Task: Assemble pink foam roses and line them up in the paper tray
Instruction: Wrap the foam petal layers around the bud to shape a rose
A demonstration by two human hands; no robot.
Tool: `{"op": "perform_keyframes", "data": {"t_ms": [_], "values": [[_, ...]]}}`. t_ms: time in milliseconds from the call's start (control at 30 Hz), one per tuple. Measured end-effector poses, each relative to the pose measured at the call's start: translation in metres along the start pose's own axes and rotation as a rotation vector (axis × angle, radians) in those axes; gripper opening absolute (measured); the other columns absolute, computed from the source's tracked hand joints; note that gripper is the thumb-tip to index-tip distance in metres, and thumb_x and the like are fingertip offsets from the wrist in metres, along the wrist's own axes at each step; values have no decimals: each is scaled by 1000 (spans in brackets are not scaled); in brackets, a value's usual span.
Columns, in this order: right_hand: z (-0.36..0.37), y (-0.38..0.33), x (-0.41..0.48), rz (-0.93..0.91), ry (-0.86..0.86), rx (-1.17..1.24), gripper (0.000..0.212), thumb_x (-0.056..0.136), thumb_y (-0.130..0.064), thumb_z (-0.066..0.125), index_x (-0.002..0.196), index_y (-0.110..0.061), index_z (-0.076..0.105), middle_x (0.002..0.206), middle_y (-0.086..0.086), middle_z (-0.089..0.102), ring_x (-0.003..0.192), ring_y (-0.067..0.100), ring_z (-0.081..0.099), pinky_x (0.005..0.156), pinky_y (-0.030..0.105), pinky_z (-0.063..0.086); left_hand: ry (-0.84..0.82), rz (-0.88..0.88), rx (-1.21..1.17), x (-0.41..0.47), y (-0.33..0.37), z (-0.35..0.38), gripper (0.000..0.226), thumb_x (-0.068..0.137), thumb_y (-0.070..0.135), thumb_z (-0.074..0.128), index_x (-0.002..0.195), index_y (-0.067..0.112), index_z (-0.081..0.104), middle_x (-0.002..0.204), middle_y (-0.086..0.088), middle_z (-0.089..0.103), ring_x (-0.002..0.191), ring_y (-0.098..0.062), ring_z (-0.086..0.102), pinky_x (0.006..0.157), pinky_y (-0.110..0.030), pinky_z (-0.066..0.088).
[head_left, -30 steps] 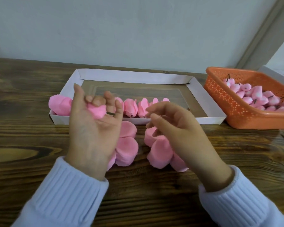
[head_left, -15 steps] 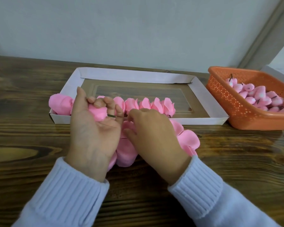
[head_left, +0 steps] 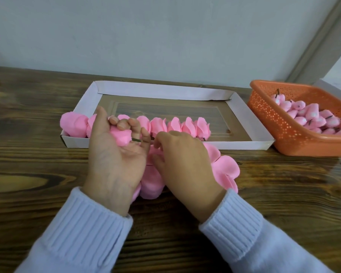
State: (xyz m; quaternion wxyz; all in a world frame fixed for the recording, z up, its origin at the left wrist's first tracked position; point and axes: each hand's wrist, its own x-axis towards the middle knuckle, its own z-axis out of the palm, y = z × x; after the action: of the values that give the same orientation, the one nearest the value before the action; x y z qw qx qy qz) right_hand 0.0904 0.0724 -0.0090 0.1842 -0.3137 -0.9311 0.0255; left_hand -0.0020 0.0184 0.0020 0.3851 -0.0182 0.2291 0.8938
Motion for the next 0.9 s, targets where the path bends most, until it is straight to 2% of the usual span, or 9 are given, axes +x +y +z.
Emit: {"op": "perform_keyframes", "data": {"t_ms": [233, 400, 467, 700, 800, 900], "values": [[1, 1, -1, -24, 16, -11, 20, 92, -22, 49, 107, -25, 62, 102, -3, 64, 100, 23, 56, 73, 32, 23, -8, -7, 7, 2, 0, -4, 46, 96, 46, 52, 56, 23, 46, 49, 11, 43, 50, -5, 54, 74, -26, 42], [0, 1, -1, -17, 65, 88, 13, 89, -19, 55, 98, -19, 64, 96, 0, 64, 97, 25, 54, 78, 36, 40, -4, -7, -8, 4, 1, -4, 48, 96, 45, 52, 53, 23, 47, 48, 11, 44, 49, -5, 54, 73, -26, 42], [1, 2, -1, -28, 70, 128, 11, 89, -20, 56, 94, -16, 65, 94, 1, 63, 96, 24, 52, 79, 39, 42, -3, -7, -6, 5, 2, -5, 47, 96, 45, 51, 54, 23, 47, 48, 11, 44, 49, -5, 53, 74, -27, 42], [-2, 4, -1, -6, 225, 437, 5, 89, -12, 61, 88, -9, 64, 74, 4, 64, 68, 23, 58, 63, 43, 49, 9, -13, -47, 6, 3, -4, 51, 95, 45, 54, 50, 21, 49, 48, 10, 45, 47, -7, 53, 74, -26, 43], [-3, 8, 0, 32, 279, 555, 6, 88, -6, 64, 91, -10, 68, 74, 1, 67, 67, 18, 61, 67, 39, 51, 17, -25, -59, 5, 3, -5, 52, 95, 44, 55, 49, 21, 49, 48, 10, 46, 48, -7, 54, 71, -26, 45], [-6, 14, 1, 154, 224, 725, 14, 83, -9, 72, 92, -18, 68, 74, -6, 68, 66, 5, 64, 68, 22, 54, 13, -29, -61, 4, 3, -4, 50, 95, 44, 54, 51, 21, 49, 49, 10, 48, 50, -8, 57, 66, -27, 46]]}}
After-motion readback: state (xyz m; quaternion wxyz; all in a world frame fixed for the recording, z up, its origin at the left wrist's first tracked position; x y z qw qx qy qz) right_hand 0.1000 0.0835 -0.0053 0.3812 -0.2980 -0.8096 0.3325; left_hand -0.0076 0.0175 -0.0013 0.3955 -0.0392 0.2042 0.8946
